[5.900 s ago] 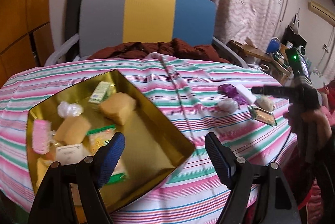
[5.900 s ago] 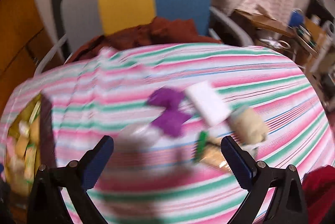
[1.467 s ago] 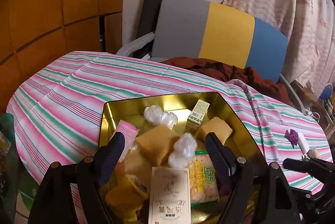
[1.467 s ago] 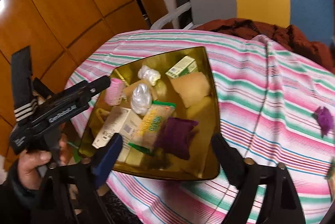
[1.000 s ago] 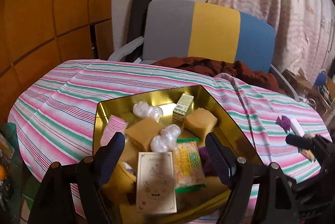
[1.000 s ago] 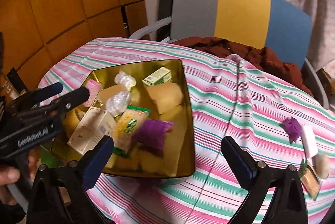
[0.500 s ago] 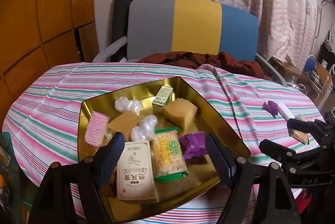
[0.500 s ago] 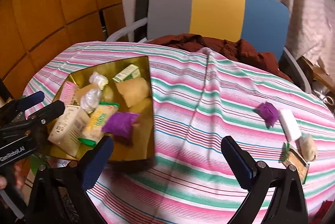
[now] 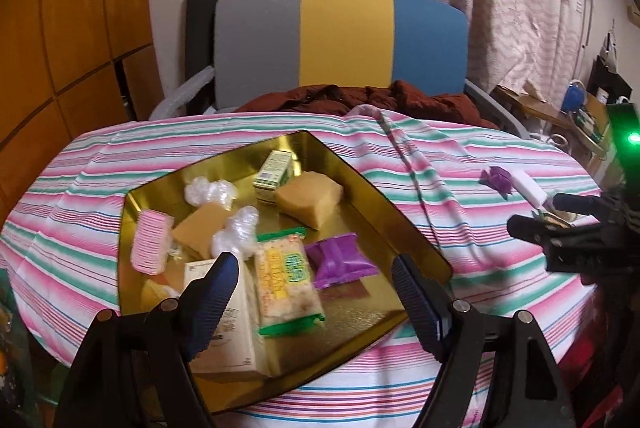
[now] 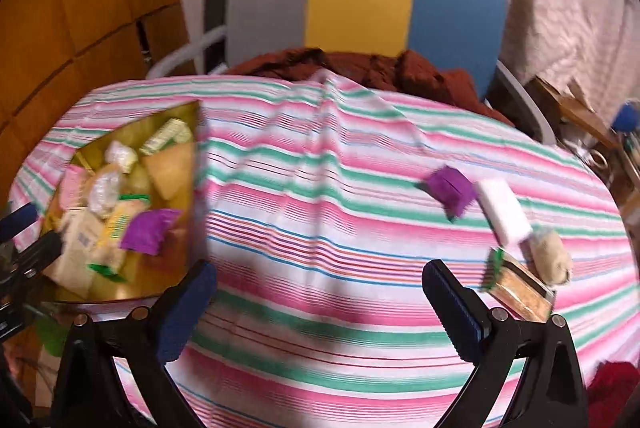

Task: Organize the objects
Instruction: 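Move both open tools back toward the remaining items on the cloth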

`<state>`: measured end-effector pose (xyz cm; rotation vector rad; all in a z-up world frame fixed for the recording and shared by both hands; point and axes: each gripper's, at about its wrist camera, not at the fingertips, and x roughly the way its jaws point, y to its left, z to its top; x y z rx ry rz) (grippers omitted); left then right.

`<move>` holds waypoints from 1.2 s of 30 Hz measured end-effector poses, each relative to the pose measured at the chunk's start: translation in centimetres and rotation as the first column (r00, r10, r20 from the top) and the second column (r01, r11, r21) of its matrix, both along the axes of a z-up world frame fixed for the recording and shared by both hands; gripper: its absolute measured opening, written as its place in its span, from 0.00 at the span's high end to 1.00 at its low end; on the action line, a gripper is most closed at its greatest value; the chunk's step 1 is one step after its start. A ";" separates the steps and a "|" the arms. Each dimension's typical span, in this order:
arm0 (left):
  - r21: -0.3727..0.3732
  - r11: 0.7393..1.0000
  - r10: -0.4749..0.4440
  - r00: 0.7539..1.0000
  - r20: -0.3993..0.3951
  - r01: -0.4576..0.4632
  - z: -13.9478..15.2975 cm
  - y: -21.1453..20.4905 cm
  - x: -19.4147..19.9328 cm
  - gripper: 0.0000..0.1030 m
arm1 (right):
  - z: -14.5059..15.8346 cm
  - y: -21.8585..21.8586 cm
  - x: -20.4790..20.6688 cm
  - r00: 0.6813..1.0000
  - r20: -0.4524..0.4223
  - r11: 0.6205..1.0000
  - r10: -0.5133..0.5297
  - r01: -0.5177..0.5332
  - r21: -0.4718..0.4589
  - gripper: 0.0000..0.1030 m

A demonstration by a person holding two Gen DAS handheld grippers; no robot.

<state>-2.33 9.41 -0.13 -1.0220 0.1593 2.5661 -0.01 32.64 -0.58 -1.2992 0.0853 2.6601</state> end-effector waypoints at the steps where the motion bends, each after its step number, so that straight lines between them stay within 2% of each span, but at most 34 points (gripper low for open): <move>1: 0.003 1.000 -0.010 1.000 0.004 0.010 -0.1 0.2 0.0 0.22 | -0.2 0.8 -0.1 1.000 0.016 1.000 -0.023 0.023 0.000 0.00; 5: 0.034 0.998 -0.049 0.999 0.014 0.048 -0.1 0.8 0.2 0.22 | -0.4 4.1 -0.3 0.996 0.042 0.997 -0.075 0.076 -0.007 0.00; 9: 0.048 0.996 -0.078 0.997 0.018 0.077 -0.1 1.4 0.4 0.22 | 0.7 9.0 0.6 0.987 0.009 0.987 -0.163 0.163 0.014 0.00; 12: 0.051 0.994 -0.097 0.995 0.033 0.095 -0.3 2.0 0.4 0.22 | 1.5 13.9 1.6 0.960 -0.036 0.961 -0.277 0.277 -0.006 0.00; 14: 0.044 0.992 -0.118 0.992 0.035 0.117 -0.4 2.7 0.6 0.22 | 1.4 17.3 2.8 0.925 -0.062 0.927 -0.374 0.373 -0.021 0.00; 15: 0.040 0.991 -0.132 0.991 0.036 0.130 -0.4 3.1 0.7 0.22 | 1.1 18.9 3.4 0.901 -0.062 0.903 -0.429 0.427 -0.040 0.00; 17: 0.038 0.987 -0.157 0.987 0.035 0.155 -0.3 3.8 1.0 0.22 | 0.0 22.4 5.3 0.831 -0.048 0.827 -0.555 0.544 -0.141 0.00; 18: 0.035 0.985 -0.168 0.985 0.035 0.167 -0.2 4.2 1.1 0.22 | -1.0 24.3 6.4 0.780 0.004 0.760 -0.625 0.610 -0.223 0.00; 21: 0.029 0.978 -0.206 0.978 0.038 0.205 0.0 5.9 1.3 0.22 | -2.2 27.5 9.2 0.675 0.051 0.607 -0.736 0.691 -0.393 0.00; 22: 0.028 0.975 -0.223 0.974 0.038 0.222 0.1 6.7 1.3 0.22 | -2.4 28.1 10.0 0.650 0.061 0.572 -0.758 0.707 -0.416 0.00; 23: 0.025 0.971 -0.237 0.971 0.038 0.236 0.2 7.3 1.4 0.22 | -2.5 28.3 10.4 0.638 0.072 0.553 -0.767 0.713 -0.431 0.00; 25: 0.025 0.962 -0.274 0.961 0.045 0.273 0.1 8.9 1.5 0.22 | -3.0 28.9 10.8 0.630 0.095 0.519 -0.771 0.707 -0.481 0.00; 26: 0.023 0.959 -0.285 0.957 0.051 0.284 0.0 9.5 1.5 0.22 | -3.0 28.9 10.8 0.632 0.100 0.515 -0.769 0.704 -0.489 0.00; 31: 0.007 0.936 -0.351 0.934 0.070 0.351 -0.4 12.6 2.1 0.22 | -2.7 28.3 10.0 0.667 0.092 0.554 -0.739 0.680 -0.480 0.00; 36: 0.014 0.924 -0.381 0.915 0.133 0.382 -1.5 15.2 1.7 0.22 | -2.8 28.4 10.2 0.672 0.082 0.550 -0.736 0.665 -0.505 0.00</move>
